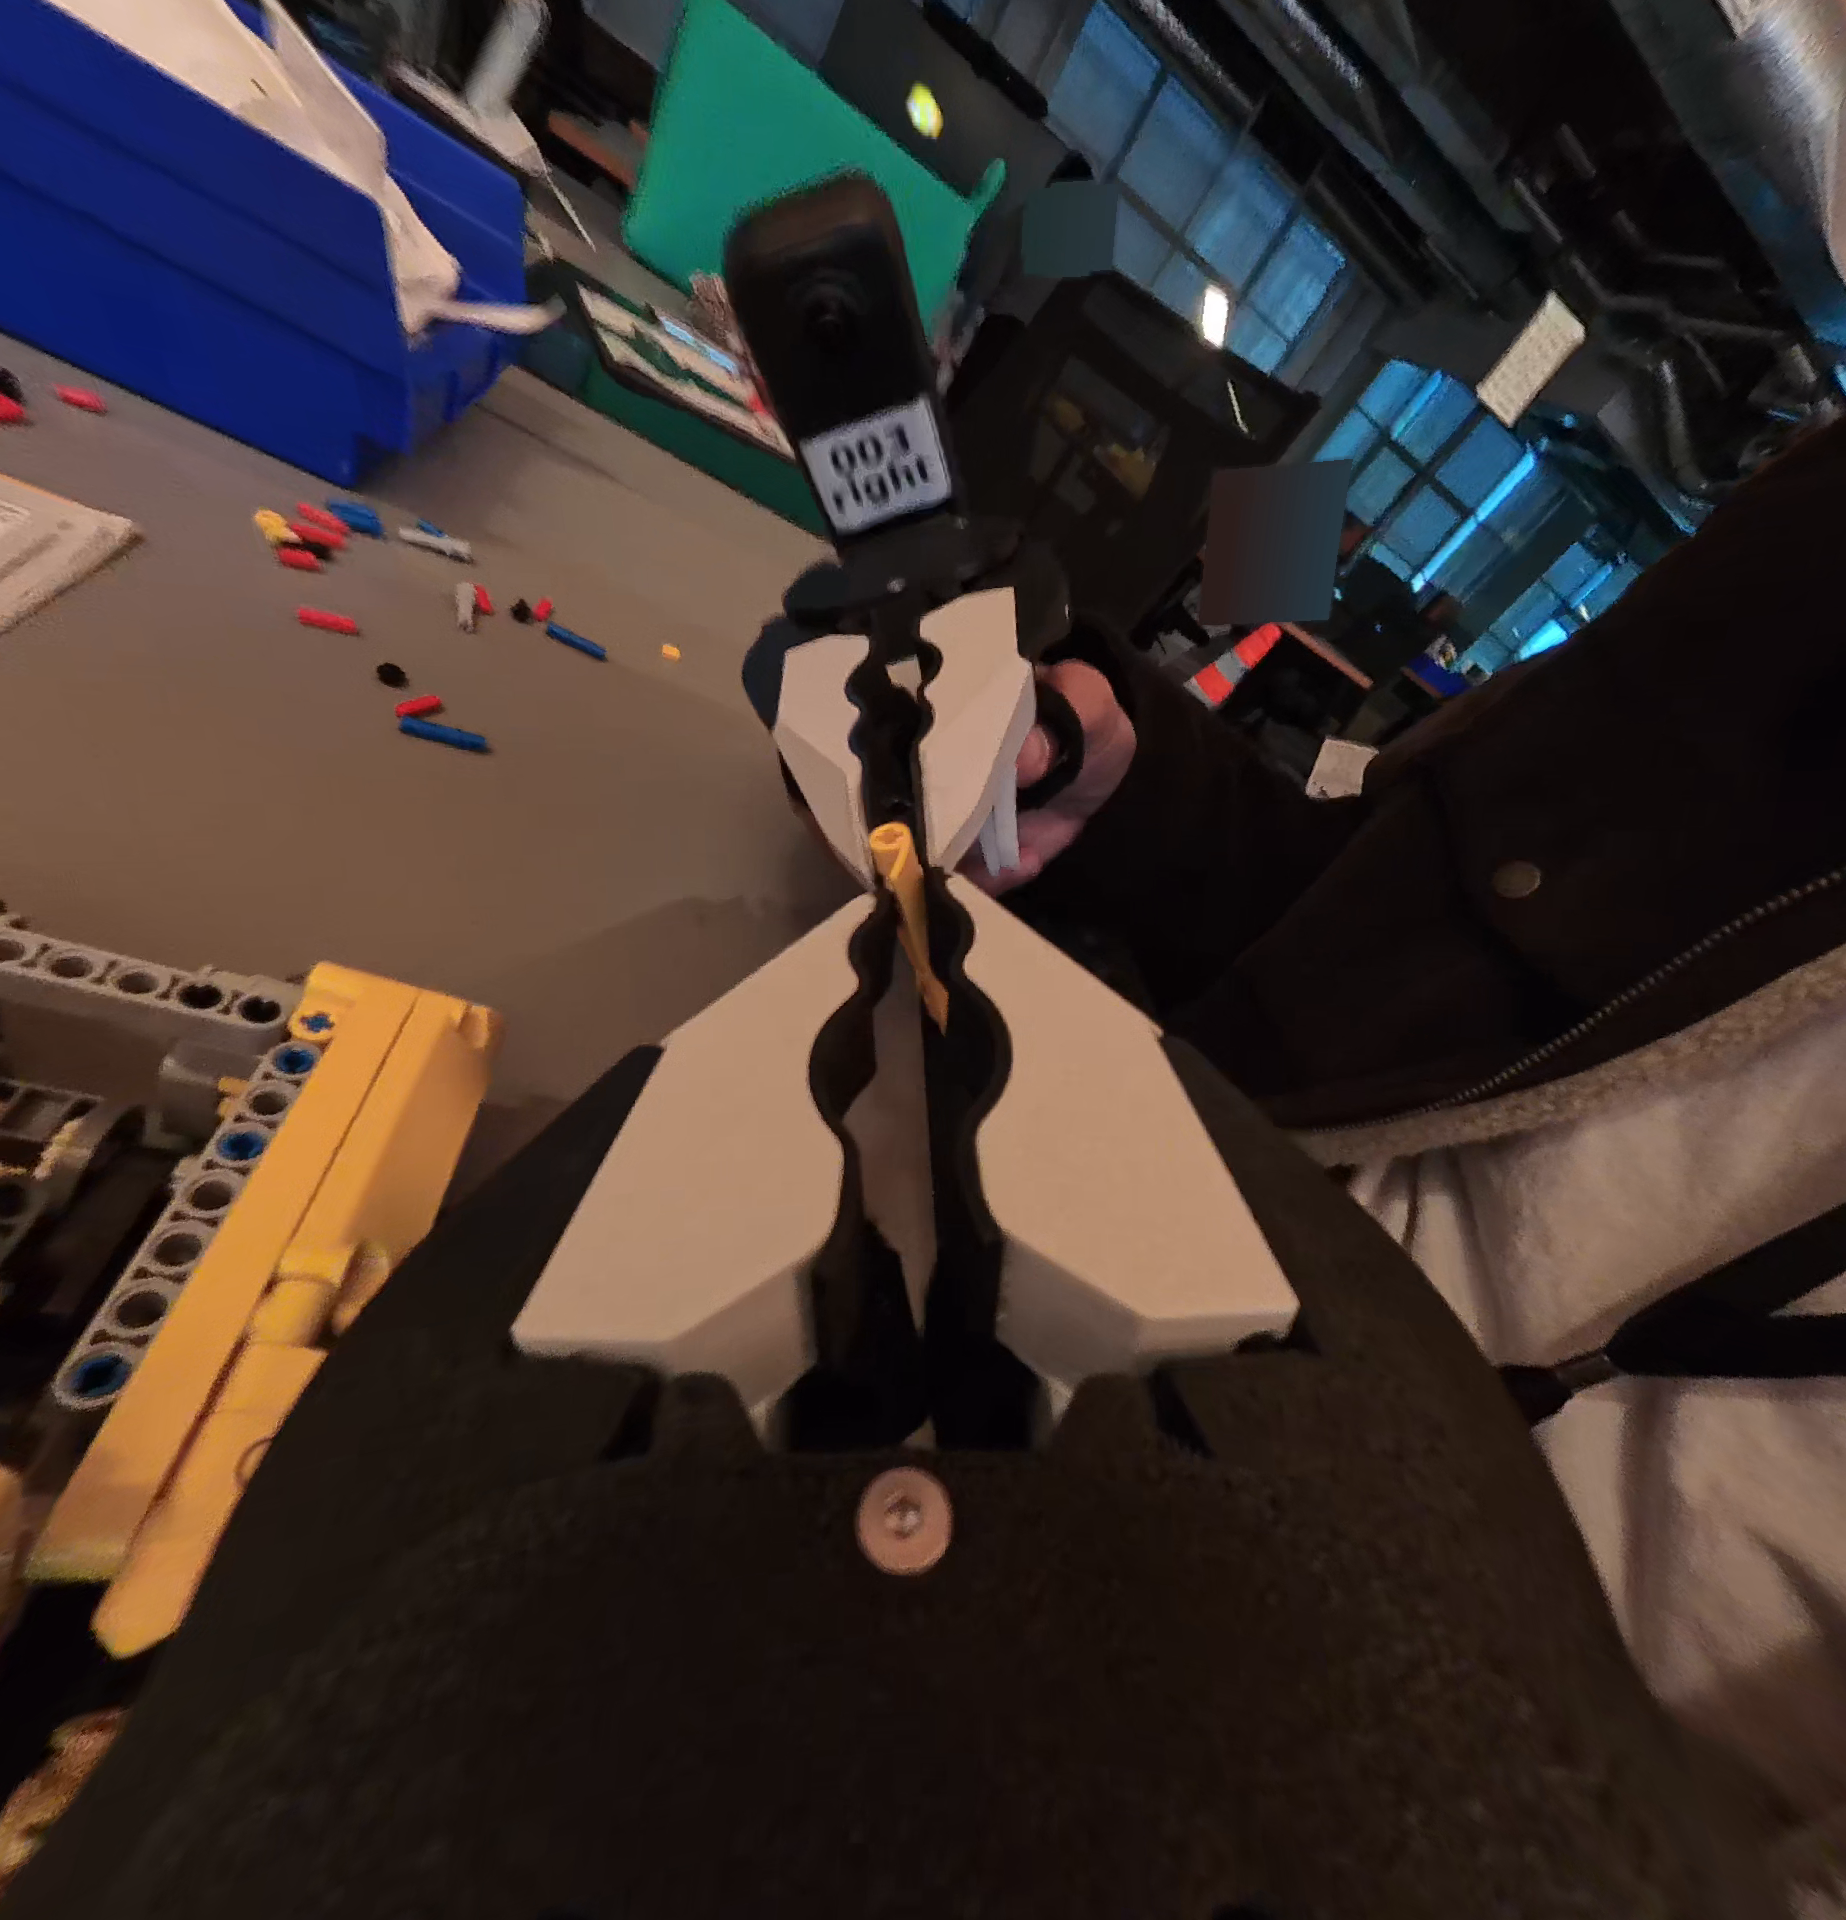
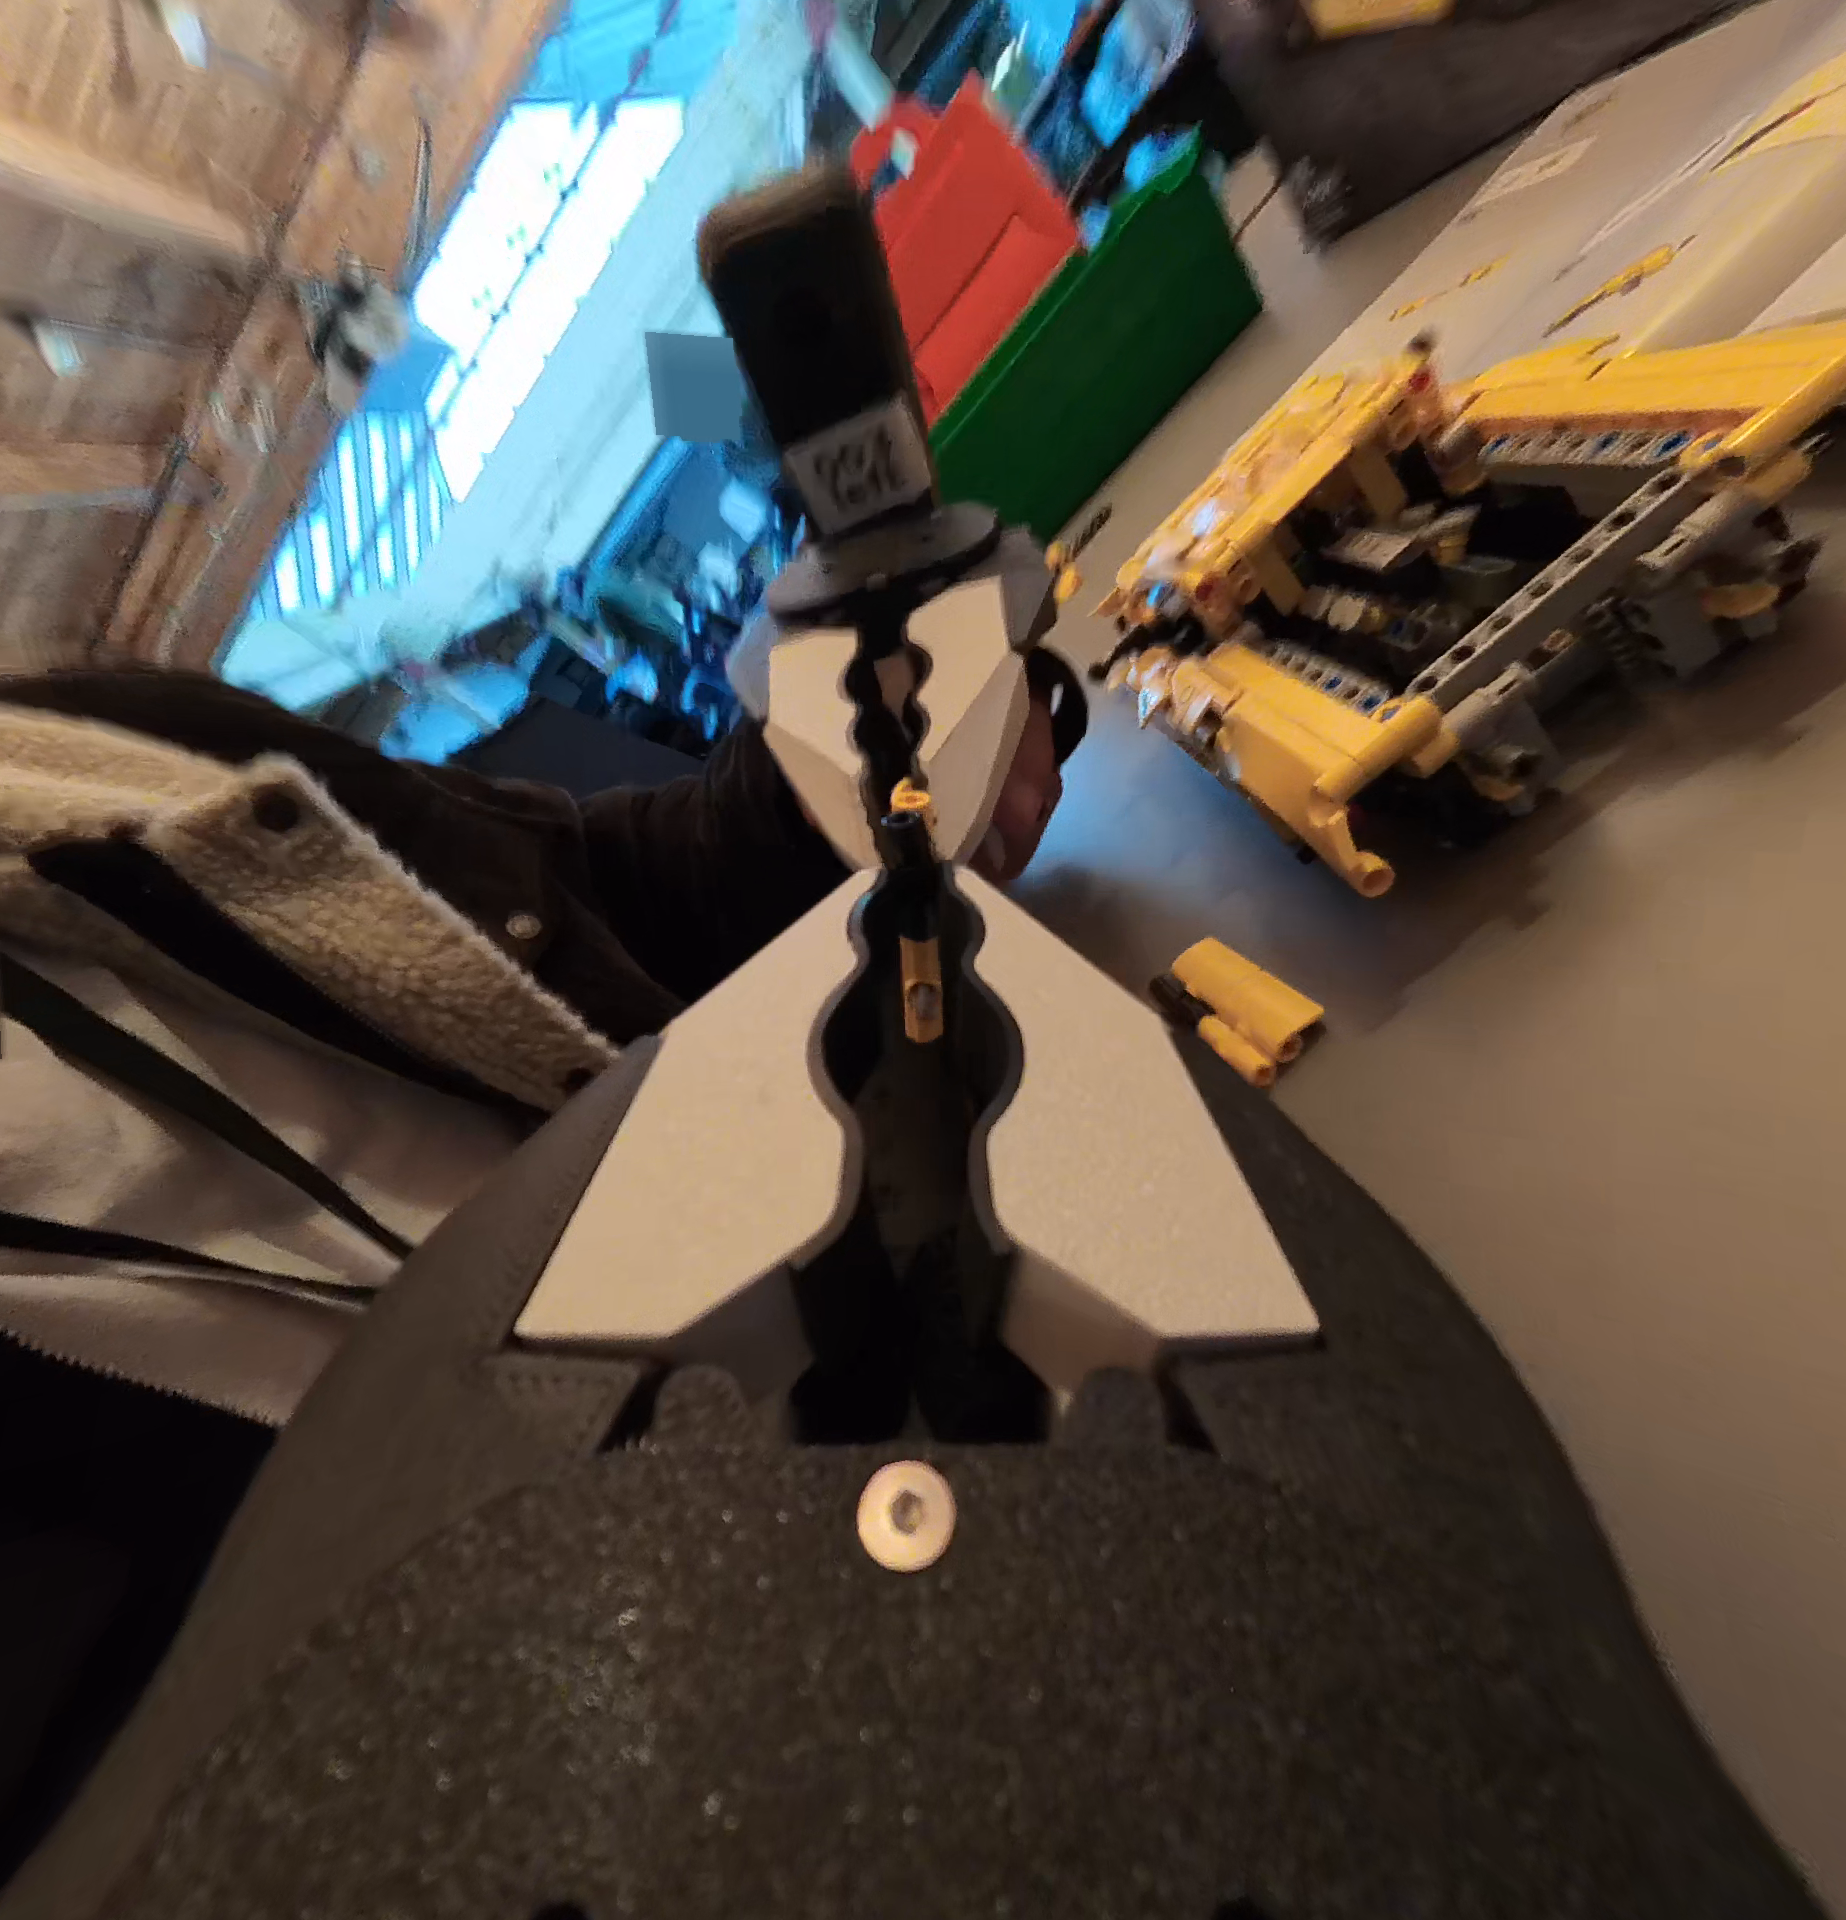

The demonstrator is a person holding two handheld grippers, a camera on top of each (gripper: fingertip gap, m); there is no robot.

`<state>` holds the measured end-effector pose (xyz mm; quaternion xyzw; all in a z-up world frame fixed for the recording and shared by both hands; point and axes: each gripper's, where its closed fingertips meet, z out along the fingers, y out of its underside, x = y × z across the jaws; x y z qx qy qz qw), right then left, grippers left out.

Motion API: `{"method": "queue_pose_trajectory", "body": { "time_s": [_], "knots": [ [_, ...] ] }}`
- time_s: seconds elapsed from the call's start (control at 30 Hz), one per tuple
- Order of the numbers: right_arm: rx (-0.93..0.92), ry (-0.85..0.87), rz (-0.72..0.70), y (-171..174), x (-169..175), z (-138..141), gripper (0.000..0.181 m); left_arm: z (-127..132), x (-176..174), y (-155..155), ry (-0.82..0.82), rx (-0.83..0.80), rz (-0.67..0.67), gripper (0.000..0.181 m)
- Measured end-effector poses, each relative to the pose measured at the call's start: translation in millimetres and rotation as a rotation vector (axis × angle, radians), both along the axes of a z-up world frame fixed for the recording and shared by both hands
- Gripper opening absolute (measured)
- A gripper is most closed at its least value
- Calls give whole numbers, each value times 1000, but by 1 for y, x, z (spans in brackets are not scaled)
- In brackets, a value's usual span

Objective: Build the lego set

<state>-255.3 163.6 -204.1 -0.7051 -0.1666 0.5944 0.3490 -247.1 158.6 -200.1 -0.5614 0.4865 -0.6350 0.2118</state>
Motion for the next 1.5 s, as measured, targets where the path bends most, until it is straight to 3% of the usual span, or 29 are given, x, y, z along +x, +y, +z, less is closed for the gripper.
{"method": "queue_pose_trajectory", "body": {
  "time_s": [0.23,0.33,0.47,0.67,0.97,1.5],
  "knots": [
    [29,32,-63,9,1,6,7,5,0,8,-16,-13,38,5],
    [63,37,-61,9,5,11,18,16,-2,15,-59,-55,60,5],
    [47,90,-25,5,2,16,18,27,-8,31,-117,-156,104,5],
    [43,56,-23,4,-10,11,7,27,-3,21,-118,-165,73,5],
    [11,114,-66,11,11,16,7,19,-4,17,-68,-163,26,4],
    [19,160,-77,14,14,19,7,19,-5,14,-47,-193,2,2]
  ]
}}
